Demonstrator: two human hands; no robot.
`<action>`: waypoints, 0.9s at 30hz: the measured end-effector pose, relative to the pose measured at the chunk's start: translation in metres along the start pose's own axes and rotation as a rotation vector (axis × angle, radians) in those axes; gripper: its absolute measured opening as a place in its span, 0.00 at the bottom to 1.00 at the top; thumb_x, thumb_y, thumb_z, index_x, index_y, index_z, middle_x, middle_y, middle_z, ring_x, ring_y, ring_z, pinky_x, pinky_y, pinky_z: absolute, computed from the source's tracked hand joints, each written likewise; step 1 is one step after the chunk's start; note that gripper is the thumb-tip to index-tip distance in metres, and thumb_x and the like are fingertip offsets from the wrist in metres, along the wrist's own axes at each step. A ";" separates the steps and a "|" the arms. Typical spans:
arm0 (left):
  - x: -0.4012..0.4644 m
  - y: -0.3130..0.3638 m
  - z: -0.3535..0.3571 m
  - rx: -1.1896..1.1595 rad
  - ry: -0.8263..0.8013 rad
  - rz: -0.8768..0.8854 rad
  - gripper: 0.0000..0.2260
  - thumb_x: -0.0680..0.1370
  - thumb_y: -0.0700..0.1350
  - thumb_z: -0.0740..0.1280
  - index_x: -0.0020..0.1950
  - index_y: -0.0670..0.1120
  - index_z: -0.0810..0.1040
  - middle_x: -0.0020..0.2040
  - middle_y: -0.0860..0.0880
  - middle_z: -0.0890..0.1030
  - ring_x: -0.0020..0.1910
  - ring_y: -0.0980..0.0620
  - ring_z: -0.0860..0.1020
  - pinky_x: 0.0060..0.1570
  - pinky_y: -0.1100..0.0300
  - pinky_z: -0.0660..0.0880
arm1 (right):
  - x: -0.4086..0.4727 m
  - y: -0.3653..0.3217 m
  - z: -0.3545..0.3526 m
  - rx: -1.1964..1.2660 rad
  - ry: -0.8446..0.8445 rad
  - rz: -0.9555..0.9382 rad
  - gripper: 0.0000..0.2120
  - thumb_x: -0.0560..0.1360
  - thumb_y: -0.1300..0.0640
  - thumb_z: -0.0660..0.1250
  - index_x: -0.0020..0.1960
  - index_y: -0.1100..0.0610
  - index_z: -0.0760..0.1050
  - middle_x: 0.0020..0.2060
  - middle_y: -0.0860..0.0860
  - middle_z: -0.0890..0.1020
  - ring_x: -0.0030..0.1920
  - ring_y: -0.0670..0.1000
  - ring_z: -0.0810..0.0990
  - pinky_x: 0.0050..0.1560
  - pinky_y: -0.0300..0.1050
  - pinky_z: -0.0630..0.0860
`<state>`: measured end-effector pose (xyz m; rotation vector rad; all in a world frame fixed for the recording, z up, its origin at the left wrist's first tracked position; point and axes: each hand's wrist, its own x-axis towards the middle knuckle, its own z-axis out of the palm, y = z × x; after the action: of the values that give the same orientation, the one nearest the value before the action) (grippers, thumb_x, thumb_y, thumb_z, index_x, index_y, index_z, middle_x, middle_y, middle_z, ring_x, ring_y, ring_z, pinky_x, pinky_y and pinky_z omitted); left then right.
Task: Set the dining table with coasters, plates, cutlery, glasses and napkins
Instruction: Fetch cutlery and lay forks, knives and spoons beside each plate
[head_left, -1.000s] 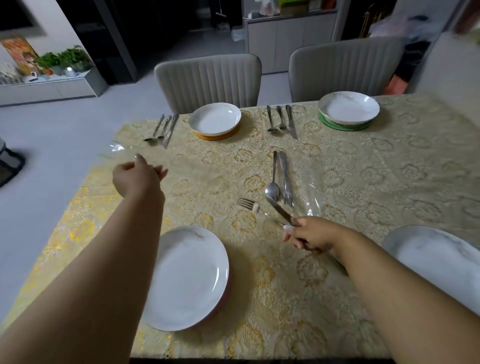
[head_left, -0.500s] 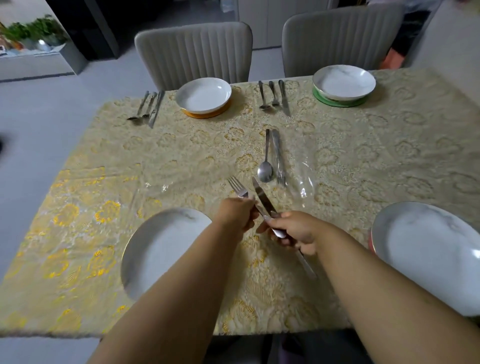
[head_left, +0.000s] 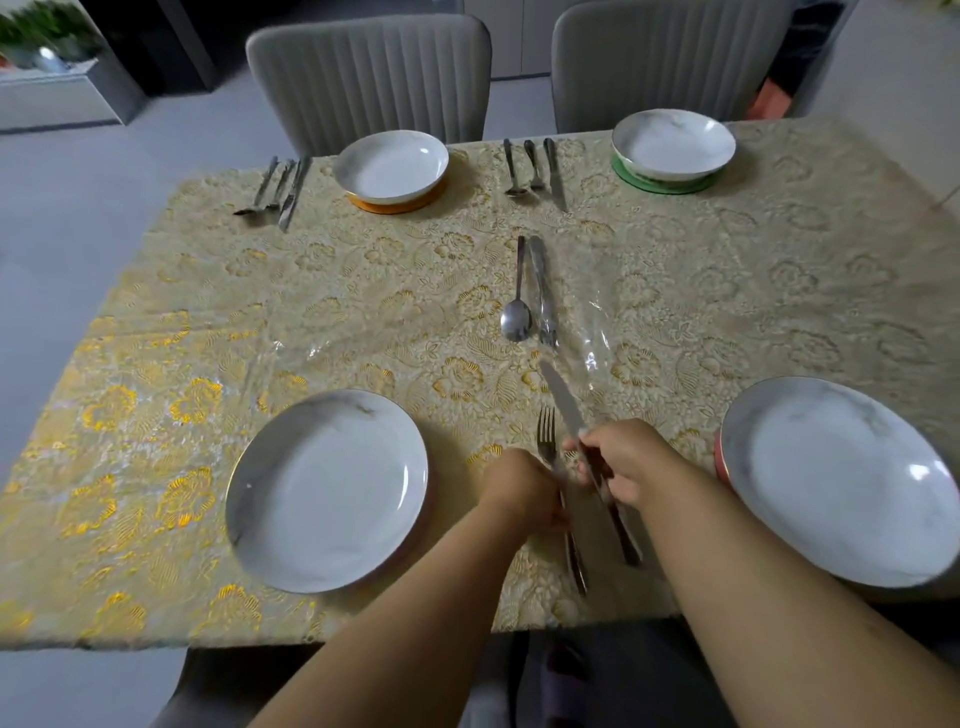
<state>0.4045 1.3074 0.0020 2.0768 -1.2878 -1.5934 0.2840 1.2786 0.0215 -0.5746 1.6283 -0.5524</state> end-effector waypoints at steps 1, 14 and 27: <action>0.000 0.000 -0.003 0.115 0.040 0.030 0.12 0.78 0.42 0.66 0.36 0.41 0.80 0.36 0.42 0.83 0.40 0.43 0.83 0.42 0.51 0.81 | 0.000 0.000 -0.001 -0.029 0.008 0.005 0.13 0.79 0.63 0.61 0.38 0.64 0.77 0.37 0.58 0.78 0.32 0.52 0.72 0.35 0.47 0.70; -0.019 -0.024 -0.021 -0.257 0.226 0.126 0.13 0.77 0.48 0.69 0.40 0.39 0.80 0.27 0.48 0.78 0.25 0.53 0.74 0.32 0.58 0.74 | -0.022 -0.002 0.036 -0.231 -0.014 -0.061 0.07 0.77 0.68 0.64 0.53 0.68 0.78 0.35 0.59 0.80 0.30 0.53 0.77 0.35 0.44 0.79; -0.009 -0.031 -0.018 0.028 0.319 0.153 0.09 0.79 0.49 0.66 0.42 0.46 0.78 0.34 0.49 0.81 0.31 0.52 0.81 0.36 0.59 0.80 | 0.051 -0.084 0.051 -0.912 0.415 -0.819 0.08 0.76 0.59 0.65 0.54 0.57 0.77 0.50 0.56 0.80 0.51 0.57 0.77 0.44 0.43 0.72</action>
<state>0.4356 1.3262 -0.0046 2.0852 -1.3208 -1.1313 0.3340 1.1796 0.0313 -1.9573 1.9743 -0.4989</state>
